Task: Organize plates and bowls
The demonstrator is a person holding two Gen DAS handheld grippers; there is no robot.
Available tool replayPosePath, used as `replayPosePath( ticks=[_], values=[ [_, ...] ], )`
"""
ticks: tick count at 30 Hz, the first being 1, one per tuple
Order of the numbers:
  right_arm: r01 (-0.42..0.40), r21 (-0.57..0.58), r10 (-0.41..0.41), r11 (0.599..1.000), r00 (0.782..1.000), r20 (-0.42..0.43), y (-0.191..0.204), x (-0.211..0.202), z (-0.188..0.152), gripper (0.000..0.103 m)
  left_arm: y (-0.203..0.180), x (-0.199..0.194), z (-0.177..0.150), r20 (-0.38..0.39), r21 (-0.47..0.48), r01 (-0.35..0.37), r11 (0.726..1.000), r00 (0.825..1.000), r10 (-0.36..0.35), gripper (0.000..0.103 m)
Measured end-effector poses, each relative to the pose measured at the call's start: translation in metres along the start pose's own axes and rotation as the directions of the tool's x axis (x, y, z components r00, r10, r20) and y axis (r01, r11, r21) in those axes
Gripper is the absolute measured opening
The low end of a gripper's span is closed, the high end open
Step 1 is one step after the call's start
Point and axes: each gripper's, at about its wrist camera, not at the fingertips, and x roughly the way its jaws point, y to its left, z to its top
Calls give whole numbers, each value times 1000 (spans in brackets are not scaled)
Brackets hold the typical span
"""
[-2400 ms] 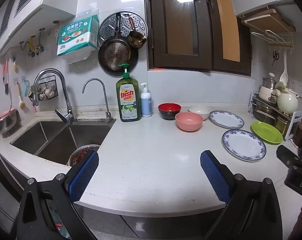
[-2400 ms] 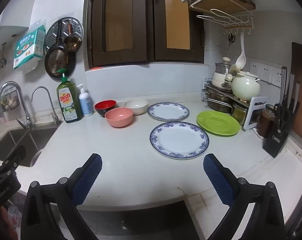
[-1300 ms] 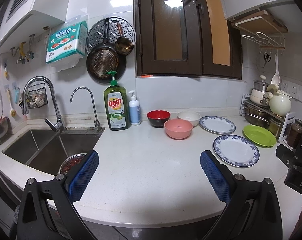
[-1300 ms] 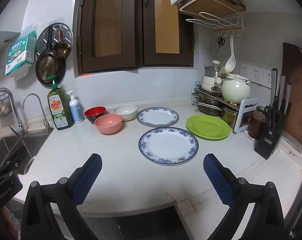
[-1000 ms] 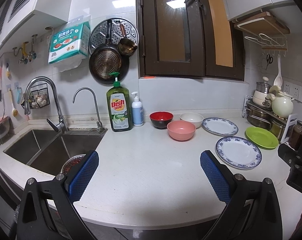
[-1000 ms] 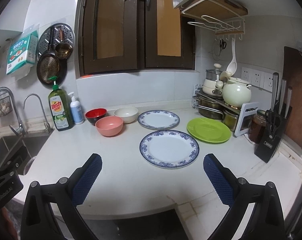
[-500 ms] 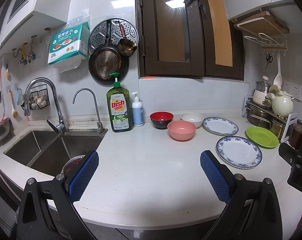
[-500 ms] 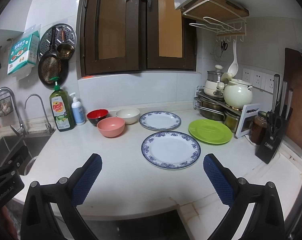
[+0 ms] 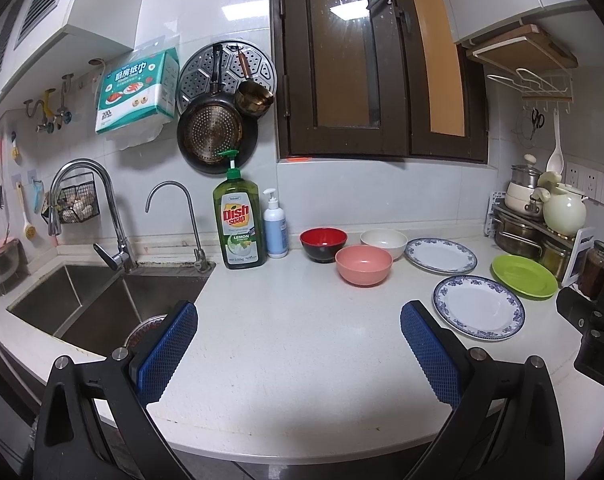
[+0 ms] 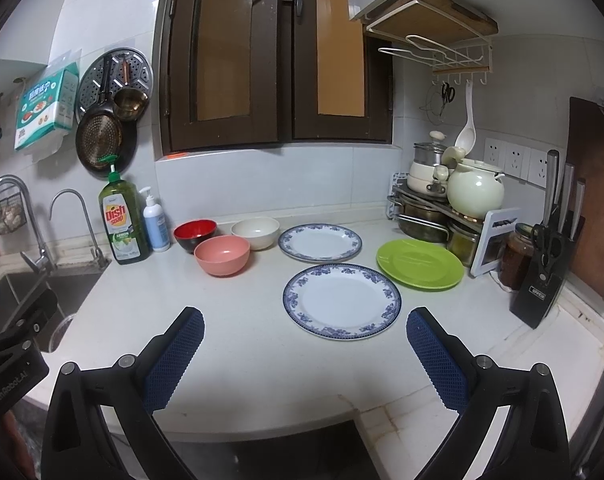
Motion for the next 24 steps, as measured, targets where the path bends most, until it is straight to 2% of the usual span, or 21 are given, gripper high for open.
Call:
replayPosePath(
  ticks=[20, 24],
  values=[
    [1, 3, -1, 1000, 1000, -11, 3, 7, 2, 103, 2, 4, 2, -10, 0, 7, 1000, 1000, -7, 103],
    [4, 4, -4, 1000, 1000, -18, 5, 12, 2, 103, 3, 14, 3, -36, 3, 34, 999, 999, -33, 103]
  ],
)
